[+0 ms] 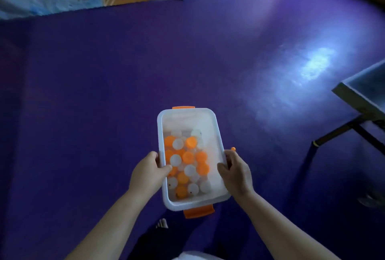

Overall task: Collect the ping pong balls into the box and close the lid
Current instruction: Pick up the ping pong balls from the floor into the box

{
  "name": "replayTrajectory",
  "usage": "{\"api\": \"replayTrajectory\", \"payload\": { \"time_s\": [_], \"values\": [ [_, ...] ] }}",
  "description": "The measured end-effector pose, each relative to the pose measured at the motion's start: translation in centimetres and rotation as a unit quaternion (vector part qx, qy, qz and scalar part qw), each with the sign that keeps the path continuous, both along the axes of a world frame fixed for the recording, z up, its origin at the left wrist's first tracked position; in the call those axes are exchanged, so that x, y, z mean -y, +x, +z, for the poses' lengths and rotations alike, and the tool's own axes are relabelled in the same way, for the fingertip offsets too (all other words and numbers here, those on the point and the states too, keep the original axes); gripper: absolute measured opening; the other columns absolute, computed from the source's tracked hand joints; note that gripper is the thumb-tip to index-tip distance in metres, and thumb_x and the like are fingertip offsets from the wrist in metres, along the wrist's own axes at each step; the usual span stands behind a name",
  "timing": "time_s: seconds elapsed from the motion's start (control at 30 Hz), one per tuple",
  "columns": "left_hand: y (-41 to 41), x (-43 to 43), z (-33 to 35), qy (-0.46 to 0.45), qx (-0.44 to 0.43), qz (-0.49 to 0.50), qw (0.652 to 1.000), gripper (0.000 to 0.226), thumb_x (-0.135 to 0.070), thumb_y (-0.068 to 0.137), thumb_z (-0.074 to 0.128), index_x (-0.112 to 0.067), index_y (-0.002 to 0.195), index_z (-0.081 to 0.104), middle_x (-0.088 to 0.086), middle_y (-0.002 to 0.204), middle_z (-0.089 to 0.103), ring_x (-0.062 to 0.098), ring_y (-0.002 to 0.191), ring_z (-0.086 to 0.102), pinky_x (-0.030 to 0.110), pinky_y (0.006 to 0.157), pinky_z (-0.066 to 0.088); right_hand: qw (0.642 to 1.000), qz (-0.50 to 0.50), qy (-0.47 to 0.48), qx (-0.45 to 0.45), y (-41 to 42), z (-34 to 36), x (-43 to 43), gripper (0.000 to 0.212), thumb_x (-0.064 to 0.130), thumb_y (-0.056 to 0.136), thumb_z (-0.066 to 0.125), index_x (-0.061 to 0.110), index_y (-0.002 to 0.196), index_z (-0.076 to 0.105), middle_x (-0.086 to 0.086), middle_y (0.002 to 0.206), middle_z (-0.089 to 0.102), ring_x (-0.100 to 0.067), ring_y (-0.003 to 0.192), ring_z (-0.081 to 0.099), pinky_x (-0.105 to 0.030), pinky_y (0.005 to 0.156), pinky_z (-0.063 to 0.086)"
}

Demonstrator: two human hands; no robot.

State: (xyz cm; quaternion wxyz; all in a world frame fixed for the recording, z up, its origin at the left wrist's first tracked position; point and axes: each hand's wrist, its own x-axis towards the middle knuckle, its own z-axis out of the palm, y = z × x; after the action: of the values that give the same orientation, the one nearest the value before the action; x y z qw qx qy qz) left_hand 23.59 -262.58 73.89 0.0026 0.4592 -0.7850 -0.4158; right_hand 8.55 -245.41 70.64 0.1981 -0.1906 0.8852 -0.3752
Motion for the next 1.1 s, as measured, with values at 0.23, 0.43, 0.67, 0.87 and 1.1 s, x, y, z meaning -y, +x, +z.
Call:
{"api": "replayTrajectory", "payload": {
  "time_s": [0.23,0.43,0.67,0.87,1.1],
  "values": [
    [-10.2,4.2,-1.2,0.004,0.002,-0.072,0.997,0.014,-0.023,0.083,0.061,-0.015,0.089,0.051,-0.001,0.08,0.063,0.02,0.071,0.061,0.039,0.063,0.052,0.992,-0.125,-0.011,0.014,-4.5,-0.7,1.4,0.017,0.015,0.08,0.061,0.027,0.092,0.054,0.007,0.076,0.059,-0.012,0.07,0.056,-0.032,0.063,0.05],
    [-21.0,3.7,-3.6,0.018,0.003,-0.12,0.993,0.013,-0.02,0.082,0.061,-0.015,0.088,0.05,-0.001,0.077,0.06,0.018,0.068,0.057,0.029,0.052,0.042,0.983,-0.18,0.019,-0.035,-12.7,-2.1,0.5,0.016,0.014,0.081,0.06,0.025,0.091,0.053,0.009,0.073,0.056,-0.01,0.066,0.053,-0.029,0.061,0.047],
    [-34.8,4.6,-6.1,0.035,0.03,-0.123,0.991,0.014,-0.018,0.081,0.061,-0.017,0.09,0.05,-0.003,0.077,0.06,0.015,0.067,0.058,0.028,0.051,0.043,0.983,-0.175,0.05,0.008,-26.5,-5.3,1.4,0.018,0.018,0.083,0.061,0.025,0.098,0.053,0.01,0.078,0.058,-0.01,0.07,0.056,-0.033,0.066,0.052],
    [-42.2,6.9,-10.9,0.054,0.074,-0.078,0.993,0.015,-0.016,0.08,0.06,-0.016,0.091,0.05,-0.004,0.076,0.059,0.017,0.066,0.056,0.027,0.05,0.039,0.987,-0.108,0.084,0.086,-35.2,-9.7,2.9,0.016,0.03,0.088,0.058,0.027,0.103,0.054,0.009,0.072,0.056,-0.008,0.066,0.053,-0.031,0.062,0.05],
    [-45.9,11.5,-19.9,0.039,0.125,-0.014,0.991,0.015,-0.014,0.081,0.06,-0.018,0.091,0.05,-0.002,0.076,0.06,0.024,0.068,0.055,0.029,0.052,0.037,0.966,-0.068,0.192,0.157,-41.2,-20.1,4.8,0.017,0.02,0.094,0.047,0.022,0.103,0.062,0.011,0.09,0.061,-0.01,0.08,0.055,-0.027,0.071,0.048]
  ]
}}
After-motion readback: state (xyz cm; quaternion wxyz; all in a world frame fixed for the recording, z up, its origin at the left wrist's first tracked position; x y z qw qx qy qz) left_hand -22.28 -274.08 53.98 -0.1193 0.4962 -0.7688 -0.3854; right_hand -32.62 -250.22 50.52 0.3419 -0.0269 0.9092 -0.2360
